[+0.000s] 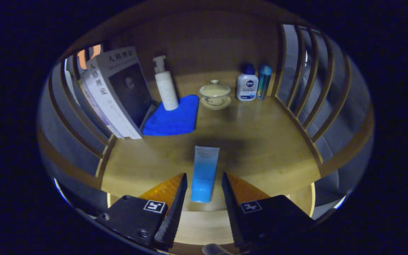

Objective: Pull open the drawer, take out the items inside it, and place them on the countertop above the cabinet.

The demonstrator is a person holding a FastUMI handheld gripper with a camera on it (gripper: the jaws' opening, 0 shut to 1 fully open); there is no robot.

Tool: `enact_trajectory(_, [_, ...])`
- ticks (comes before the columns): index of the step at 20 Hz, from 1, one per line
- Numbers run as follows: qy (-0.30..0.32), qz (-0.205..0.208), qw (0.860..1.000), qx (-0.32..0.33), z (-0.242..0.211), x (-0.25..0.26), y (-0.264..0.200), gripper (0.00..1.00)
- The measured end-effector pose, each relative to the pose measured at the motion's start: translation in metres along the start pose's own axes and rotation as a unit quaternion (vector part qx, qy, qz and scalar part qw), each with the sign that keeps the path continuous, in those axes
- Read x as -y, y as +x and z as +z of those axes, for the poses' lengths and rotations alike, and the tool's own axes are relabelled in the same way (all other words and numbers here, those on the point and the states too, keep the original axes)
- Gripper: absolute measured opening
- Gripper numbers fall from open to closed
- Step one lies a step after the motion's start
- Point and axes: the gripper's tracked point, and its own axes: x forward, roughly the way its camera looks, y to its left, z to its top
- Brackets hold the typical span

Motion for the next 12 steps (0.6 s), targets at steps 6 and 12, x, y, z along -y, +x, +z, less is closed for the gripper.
enact_trajectory(6, [-0.052, 0.03, 0.992, 0.113, -0.022, -0.017, -0.065, 0.74])
enact_trajectory(12, [-0.09, 0.055, 0.957, 0.271, -0.06, -0.035, -0.152, 0.95])
